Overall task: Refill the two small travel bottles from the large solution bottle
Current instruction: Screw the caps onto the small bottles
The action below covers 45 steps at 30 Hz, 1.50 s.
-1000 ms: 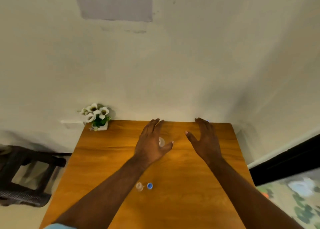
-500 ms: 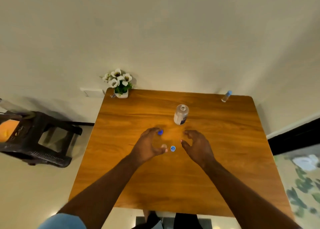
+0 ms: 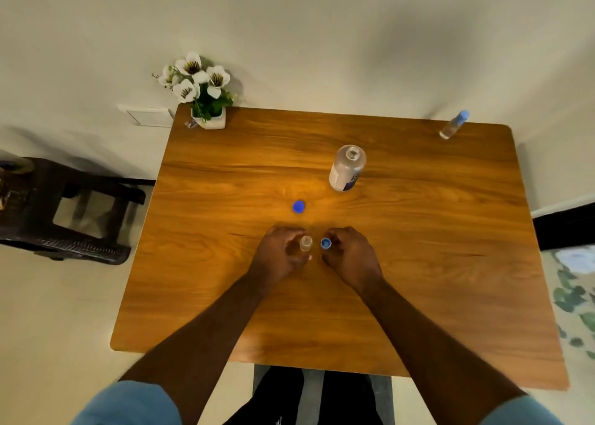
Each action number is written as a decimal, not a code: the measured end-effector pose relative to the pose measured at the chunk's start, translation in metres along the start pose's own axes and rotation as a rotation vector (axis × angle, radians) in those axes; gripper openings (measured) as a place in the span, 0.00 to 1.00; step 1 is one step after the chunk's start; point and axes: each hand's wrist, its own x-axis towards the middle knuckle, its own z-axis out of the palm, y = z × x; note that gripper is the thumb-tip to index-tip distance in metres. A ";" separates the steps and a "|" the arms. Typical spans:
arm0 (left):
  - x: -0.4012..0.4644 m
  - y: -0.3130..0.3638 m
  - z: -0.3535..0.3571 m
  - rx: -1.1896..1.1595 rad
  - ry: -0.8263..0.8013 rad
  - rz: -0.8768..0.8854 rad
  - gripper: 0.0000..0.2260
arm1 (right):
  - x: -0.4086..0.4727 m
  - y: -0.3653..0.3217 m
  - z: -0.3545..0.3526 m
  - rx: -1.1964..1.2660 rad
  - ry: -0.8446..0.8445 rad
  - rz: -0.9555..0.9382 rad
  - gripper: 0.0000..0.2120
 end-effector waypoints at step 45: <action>-0.001 0.433 -0.223 -0.658 0.276 0.729 0.09 | -0.095 -0.286 -0.535 -0.239 0.415 -0.704 0.13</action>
